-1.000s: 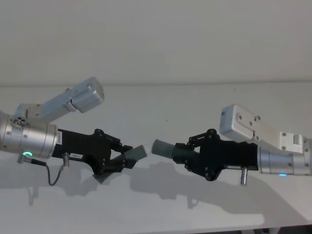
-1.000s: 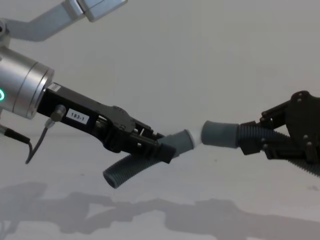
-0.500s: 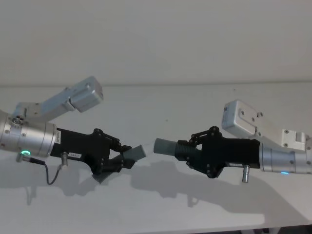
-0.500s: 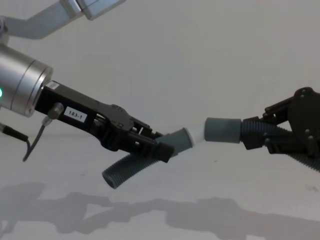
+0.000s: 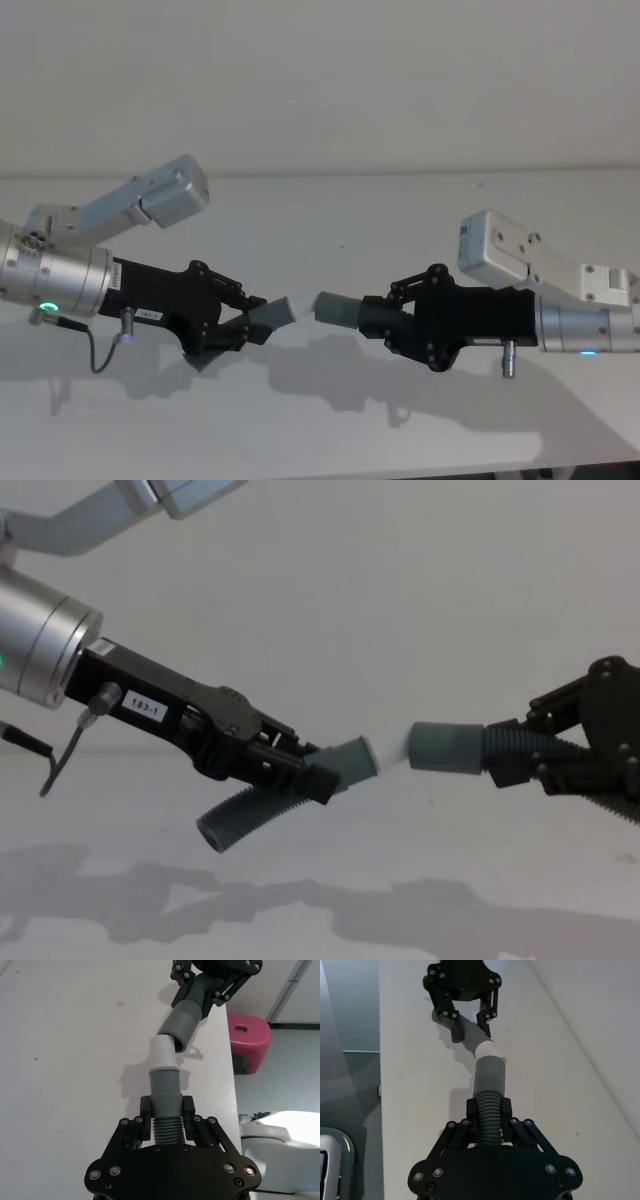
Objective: Use both hands to pick up one end of the pipe from the table, align the ends, and insert them.
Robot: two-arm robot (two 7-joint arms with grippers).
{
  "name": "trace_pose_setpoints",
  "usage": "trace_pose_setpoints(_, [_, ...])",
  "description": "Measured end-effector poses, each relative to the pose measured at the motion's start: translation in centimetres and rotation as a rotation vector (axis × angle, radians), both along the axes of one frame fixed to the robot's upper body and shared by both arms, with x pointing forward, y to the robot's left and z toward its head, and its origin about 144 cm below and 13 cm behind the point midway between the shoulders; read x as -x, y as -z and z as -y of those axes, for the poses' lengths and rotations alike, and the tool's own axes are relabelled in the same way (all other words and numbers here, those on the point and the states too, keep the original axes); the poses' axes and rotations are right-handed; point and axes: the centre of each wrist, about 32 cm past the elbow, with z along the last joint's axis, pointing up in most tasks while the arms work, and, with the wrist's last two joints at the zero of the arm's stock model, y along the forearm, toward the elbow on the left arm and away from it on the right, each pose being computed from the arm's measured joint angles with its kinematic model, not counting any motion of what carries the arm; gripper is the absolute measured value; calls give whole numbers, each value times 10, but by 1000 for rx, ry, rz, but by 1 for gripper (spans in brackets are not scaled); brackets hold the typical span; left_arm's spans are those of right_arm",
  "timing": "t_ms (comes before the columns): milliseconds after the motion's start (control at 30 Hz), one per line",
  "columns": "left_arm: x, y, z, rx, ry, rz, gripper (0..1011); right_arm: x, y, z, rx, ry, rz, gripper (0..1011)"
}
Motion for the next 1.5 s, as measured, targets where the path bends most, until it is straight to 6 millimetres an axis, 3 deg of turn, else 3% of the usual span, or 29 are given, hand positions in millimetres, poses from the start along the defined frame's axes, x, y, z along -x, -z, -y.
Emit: trace_pose_setpoints(1500, [-12, -6, 3, -32, 106, -10, 329, -1, -10, 2, 2, -35, -14, 236])
